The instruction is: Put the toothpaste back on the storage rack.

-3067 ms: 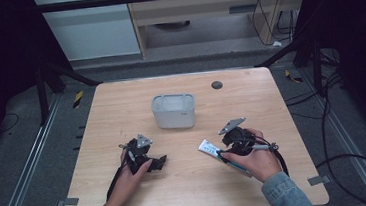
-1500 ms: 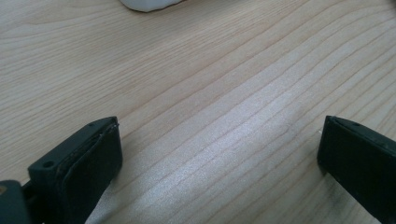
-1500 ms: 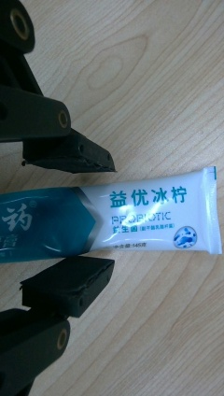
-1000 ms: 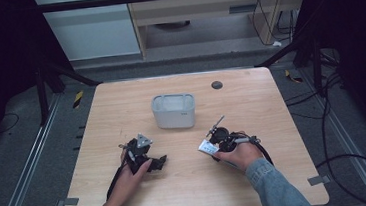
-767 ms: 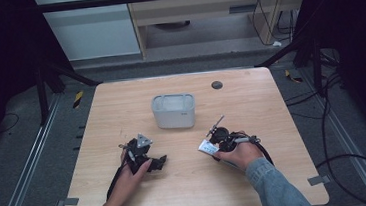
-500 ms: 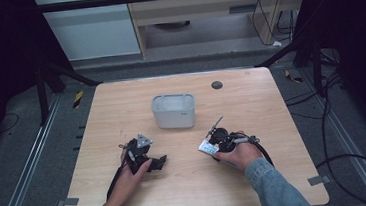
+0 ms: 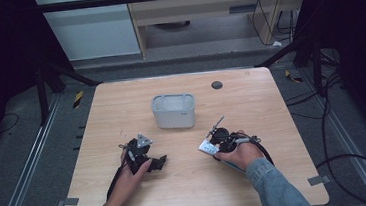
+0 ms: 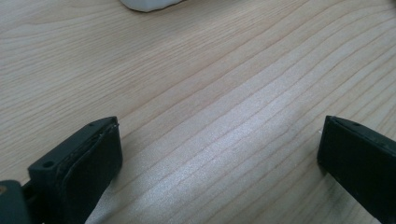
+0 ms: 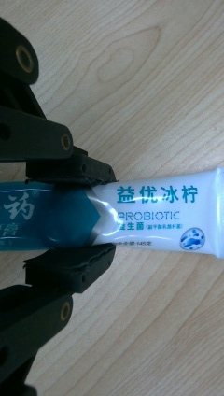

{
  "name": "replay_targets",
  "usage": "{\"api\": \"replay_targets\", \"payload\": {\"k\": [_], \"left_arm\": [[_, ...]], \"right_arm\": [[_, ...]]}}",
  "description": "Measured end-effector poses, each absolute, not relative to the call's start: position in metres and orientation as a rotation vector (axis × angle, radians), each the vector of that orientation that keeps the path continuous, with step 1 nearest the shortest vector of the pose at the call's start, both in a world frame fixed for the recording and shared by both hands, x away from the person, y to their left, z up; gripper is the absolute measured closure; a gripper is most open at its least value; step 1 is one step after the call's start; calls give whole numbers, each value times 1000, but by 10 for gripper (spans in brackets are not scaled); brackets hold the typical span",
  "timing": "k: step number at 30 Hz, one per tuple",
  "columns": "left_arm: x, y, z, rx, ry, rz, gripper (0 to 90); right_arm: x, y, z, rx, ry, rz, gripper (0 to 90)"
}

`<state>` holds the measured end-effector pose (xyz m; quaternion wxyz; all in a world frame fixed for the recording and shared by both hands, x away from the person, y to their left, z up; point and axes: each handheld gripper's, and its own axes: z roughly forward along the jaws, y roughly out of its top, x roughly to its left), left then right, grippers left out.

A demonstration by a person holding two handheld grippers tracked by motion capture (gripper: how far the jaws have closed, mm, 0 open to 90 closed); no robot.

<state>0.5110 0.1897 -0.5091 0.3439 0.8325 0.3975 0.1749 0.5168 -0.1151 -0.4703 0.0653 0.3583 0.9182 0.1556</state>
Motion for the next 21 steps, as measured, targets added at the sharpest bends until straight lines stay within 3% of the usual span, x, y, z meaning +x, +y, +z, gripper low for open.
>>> {"api": "replay_targets", "payload": {"k": [21], "left_arm": [[511,190,-509,2163,1032,455,0]], "right_arm": [[517,-115,-469,1085,2777,458,667]]}}
